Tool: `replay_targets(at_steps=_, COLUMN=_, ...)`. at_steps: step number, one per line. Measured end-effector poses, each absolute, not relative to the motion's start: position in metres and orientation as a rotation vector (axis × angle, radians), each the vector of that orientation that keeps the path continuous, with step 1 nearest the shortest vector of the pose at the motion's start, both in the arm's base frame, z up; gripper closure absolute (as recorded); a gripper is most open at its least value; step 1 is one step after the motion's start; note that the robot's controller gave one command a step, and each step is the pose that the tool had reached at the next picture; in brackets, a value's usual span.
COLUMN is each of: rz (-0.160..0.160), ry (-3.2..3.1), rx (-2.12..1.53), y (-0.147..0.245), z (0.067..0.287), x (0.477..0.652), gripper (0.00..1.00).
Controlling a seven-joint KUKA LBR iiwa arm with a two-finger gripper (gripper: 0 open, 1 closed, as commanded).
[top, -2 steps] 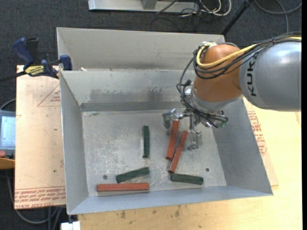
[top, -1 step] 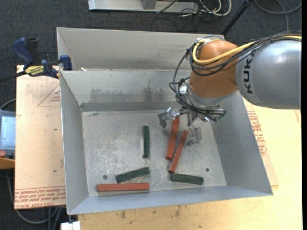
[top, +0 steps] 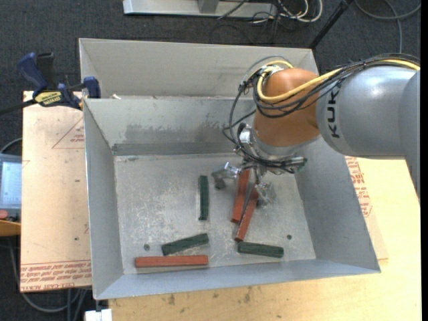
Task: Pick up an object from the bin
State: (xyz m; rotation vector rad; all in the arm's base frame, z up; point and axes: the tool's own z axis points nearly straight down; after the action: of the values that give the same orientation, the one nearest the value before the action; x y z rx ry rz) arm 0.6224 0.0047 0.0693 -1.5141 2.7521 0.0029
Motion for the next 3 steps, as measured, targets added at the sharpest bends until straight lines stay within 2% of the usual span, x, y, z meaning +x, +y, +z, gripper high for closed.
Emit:
replay_targets(at_steps=1, rz=0.003, ry=2.753, rx=-1.508, y=0.005, z=0.07, x=0.623, gripper=0.0)
replay_targets(at_steps=2, rz=0.004, ry=2.755, rx=-1.506, y=0.005, z=0.069, x=0.623, gripper=1.0)
replay_targets(at_steps=3, rz=0.0, ry=2.754, rx=-1.501, y=0.006, z=0.089, x=0.624, gripper=1.0)
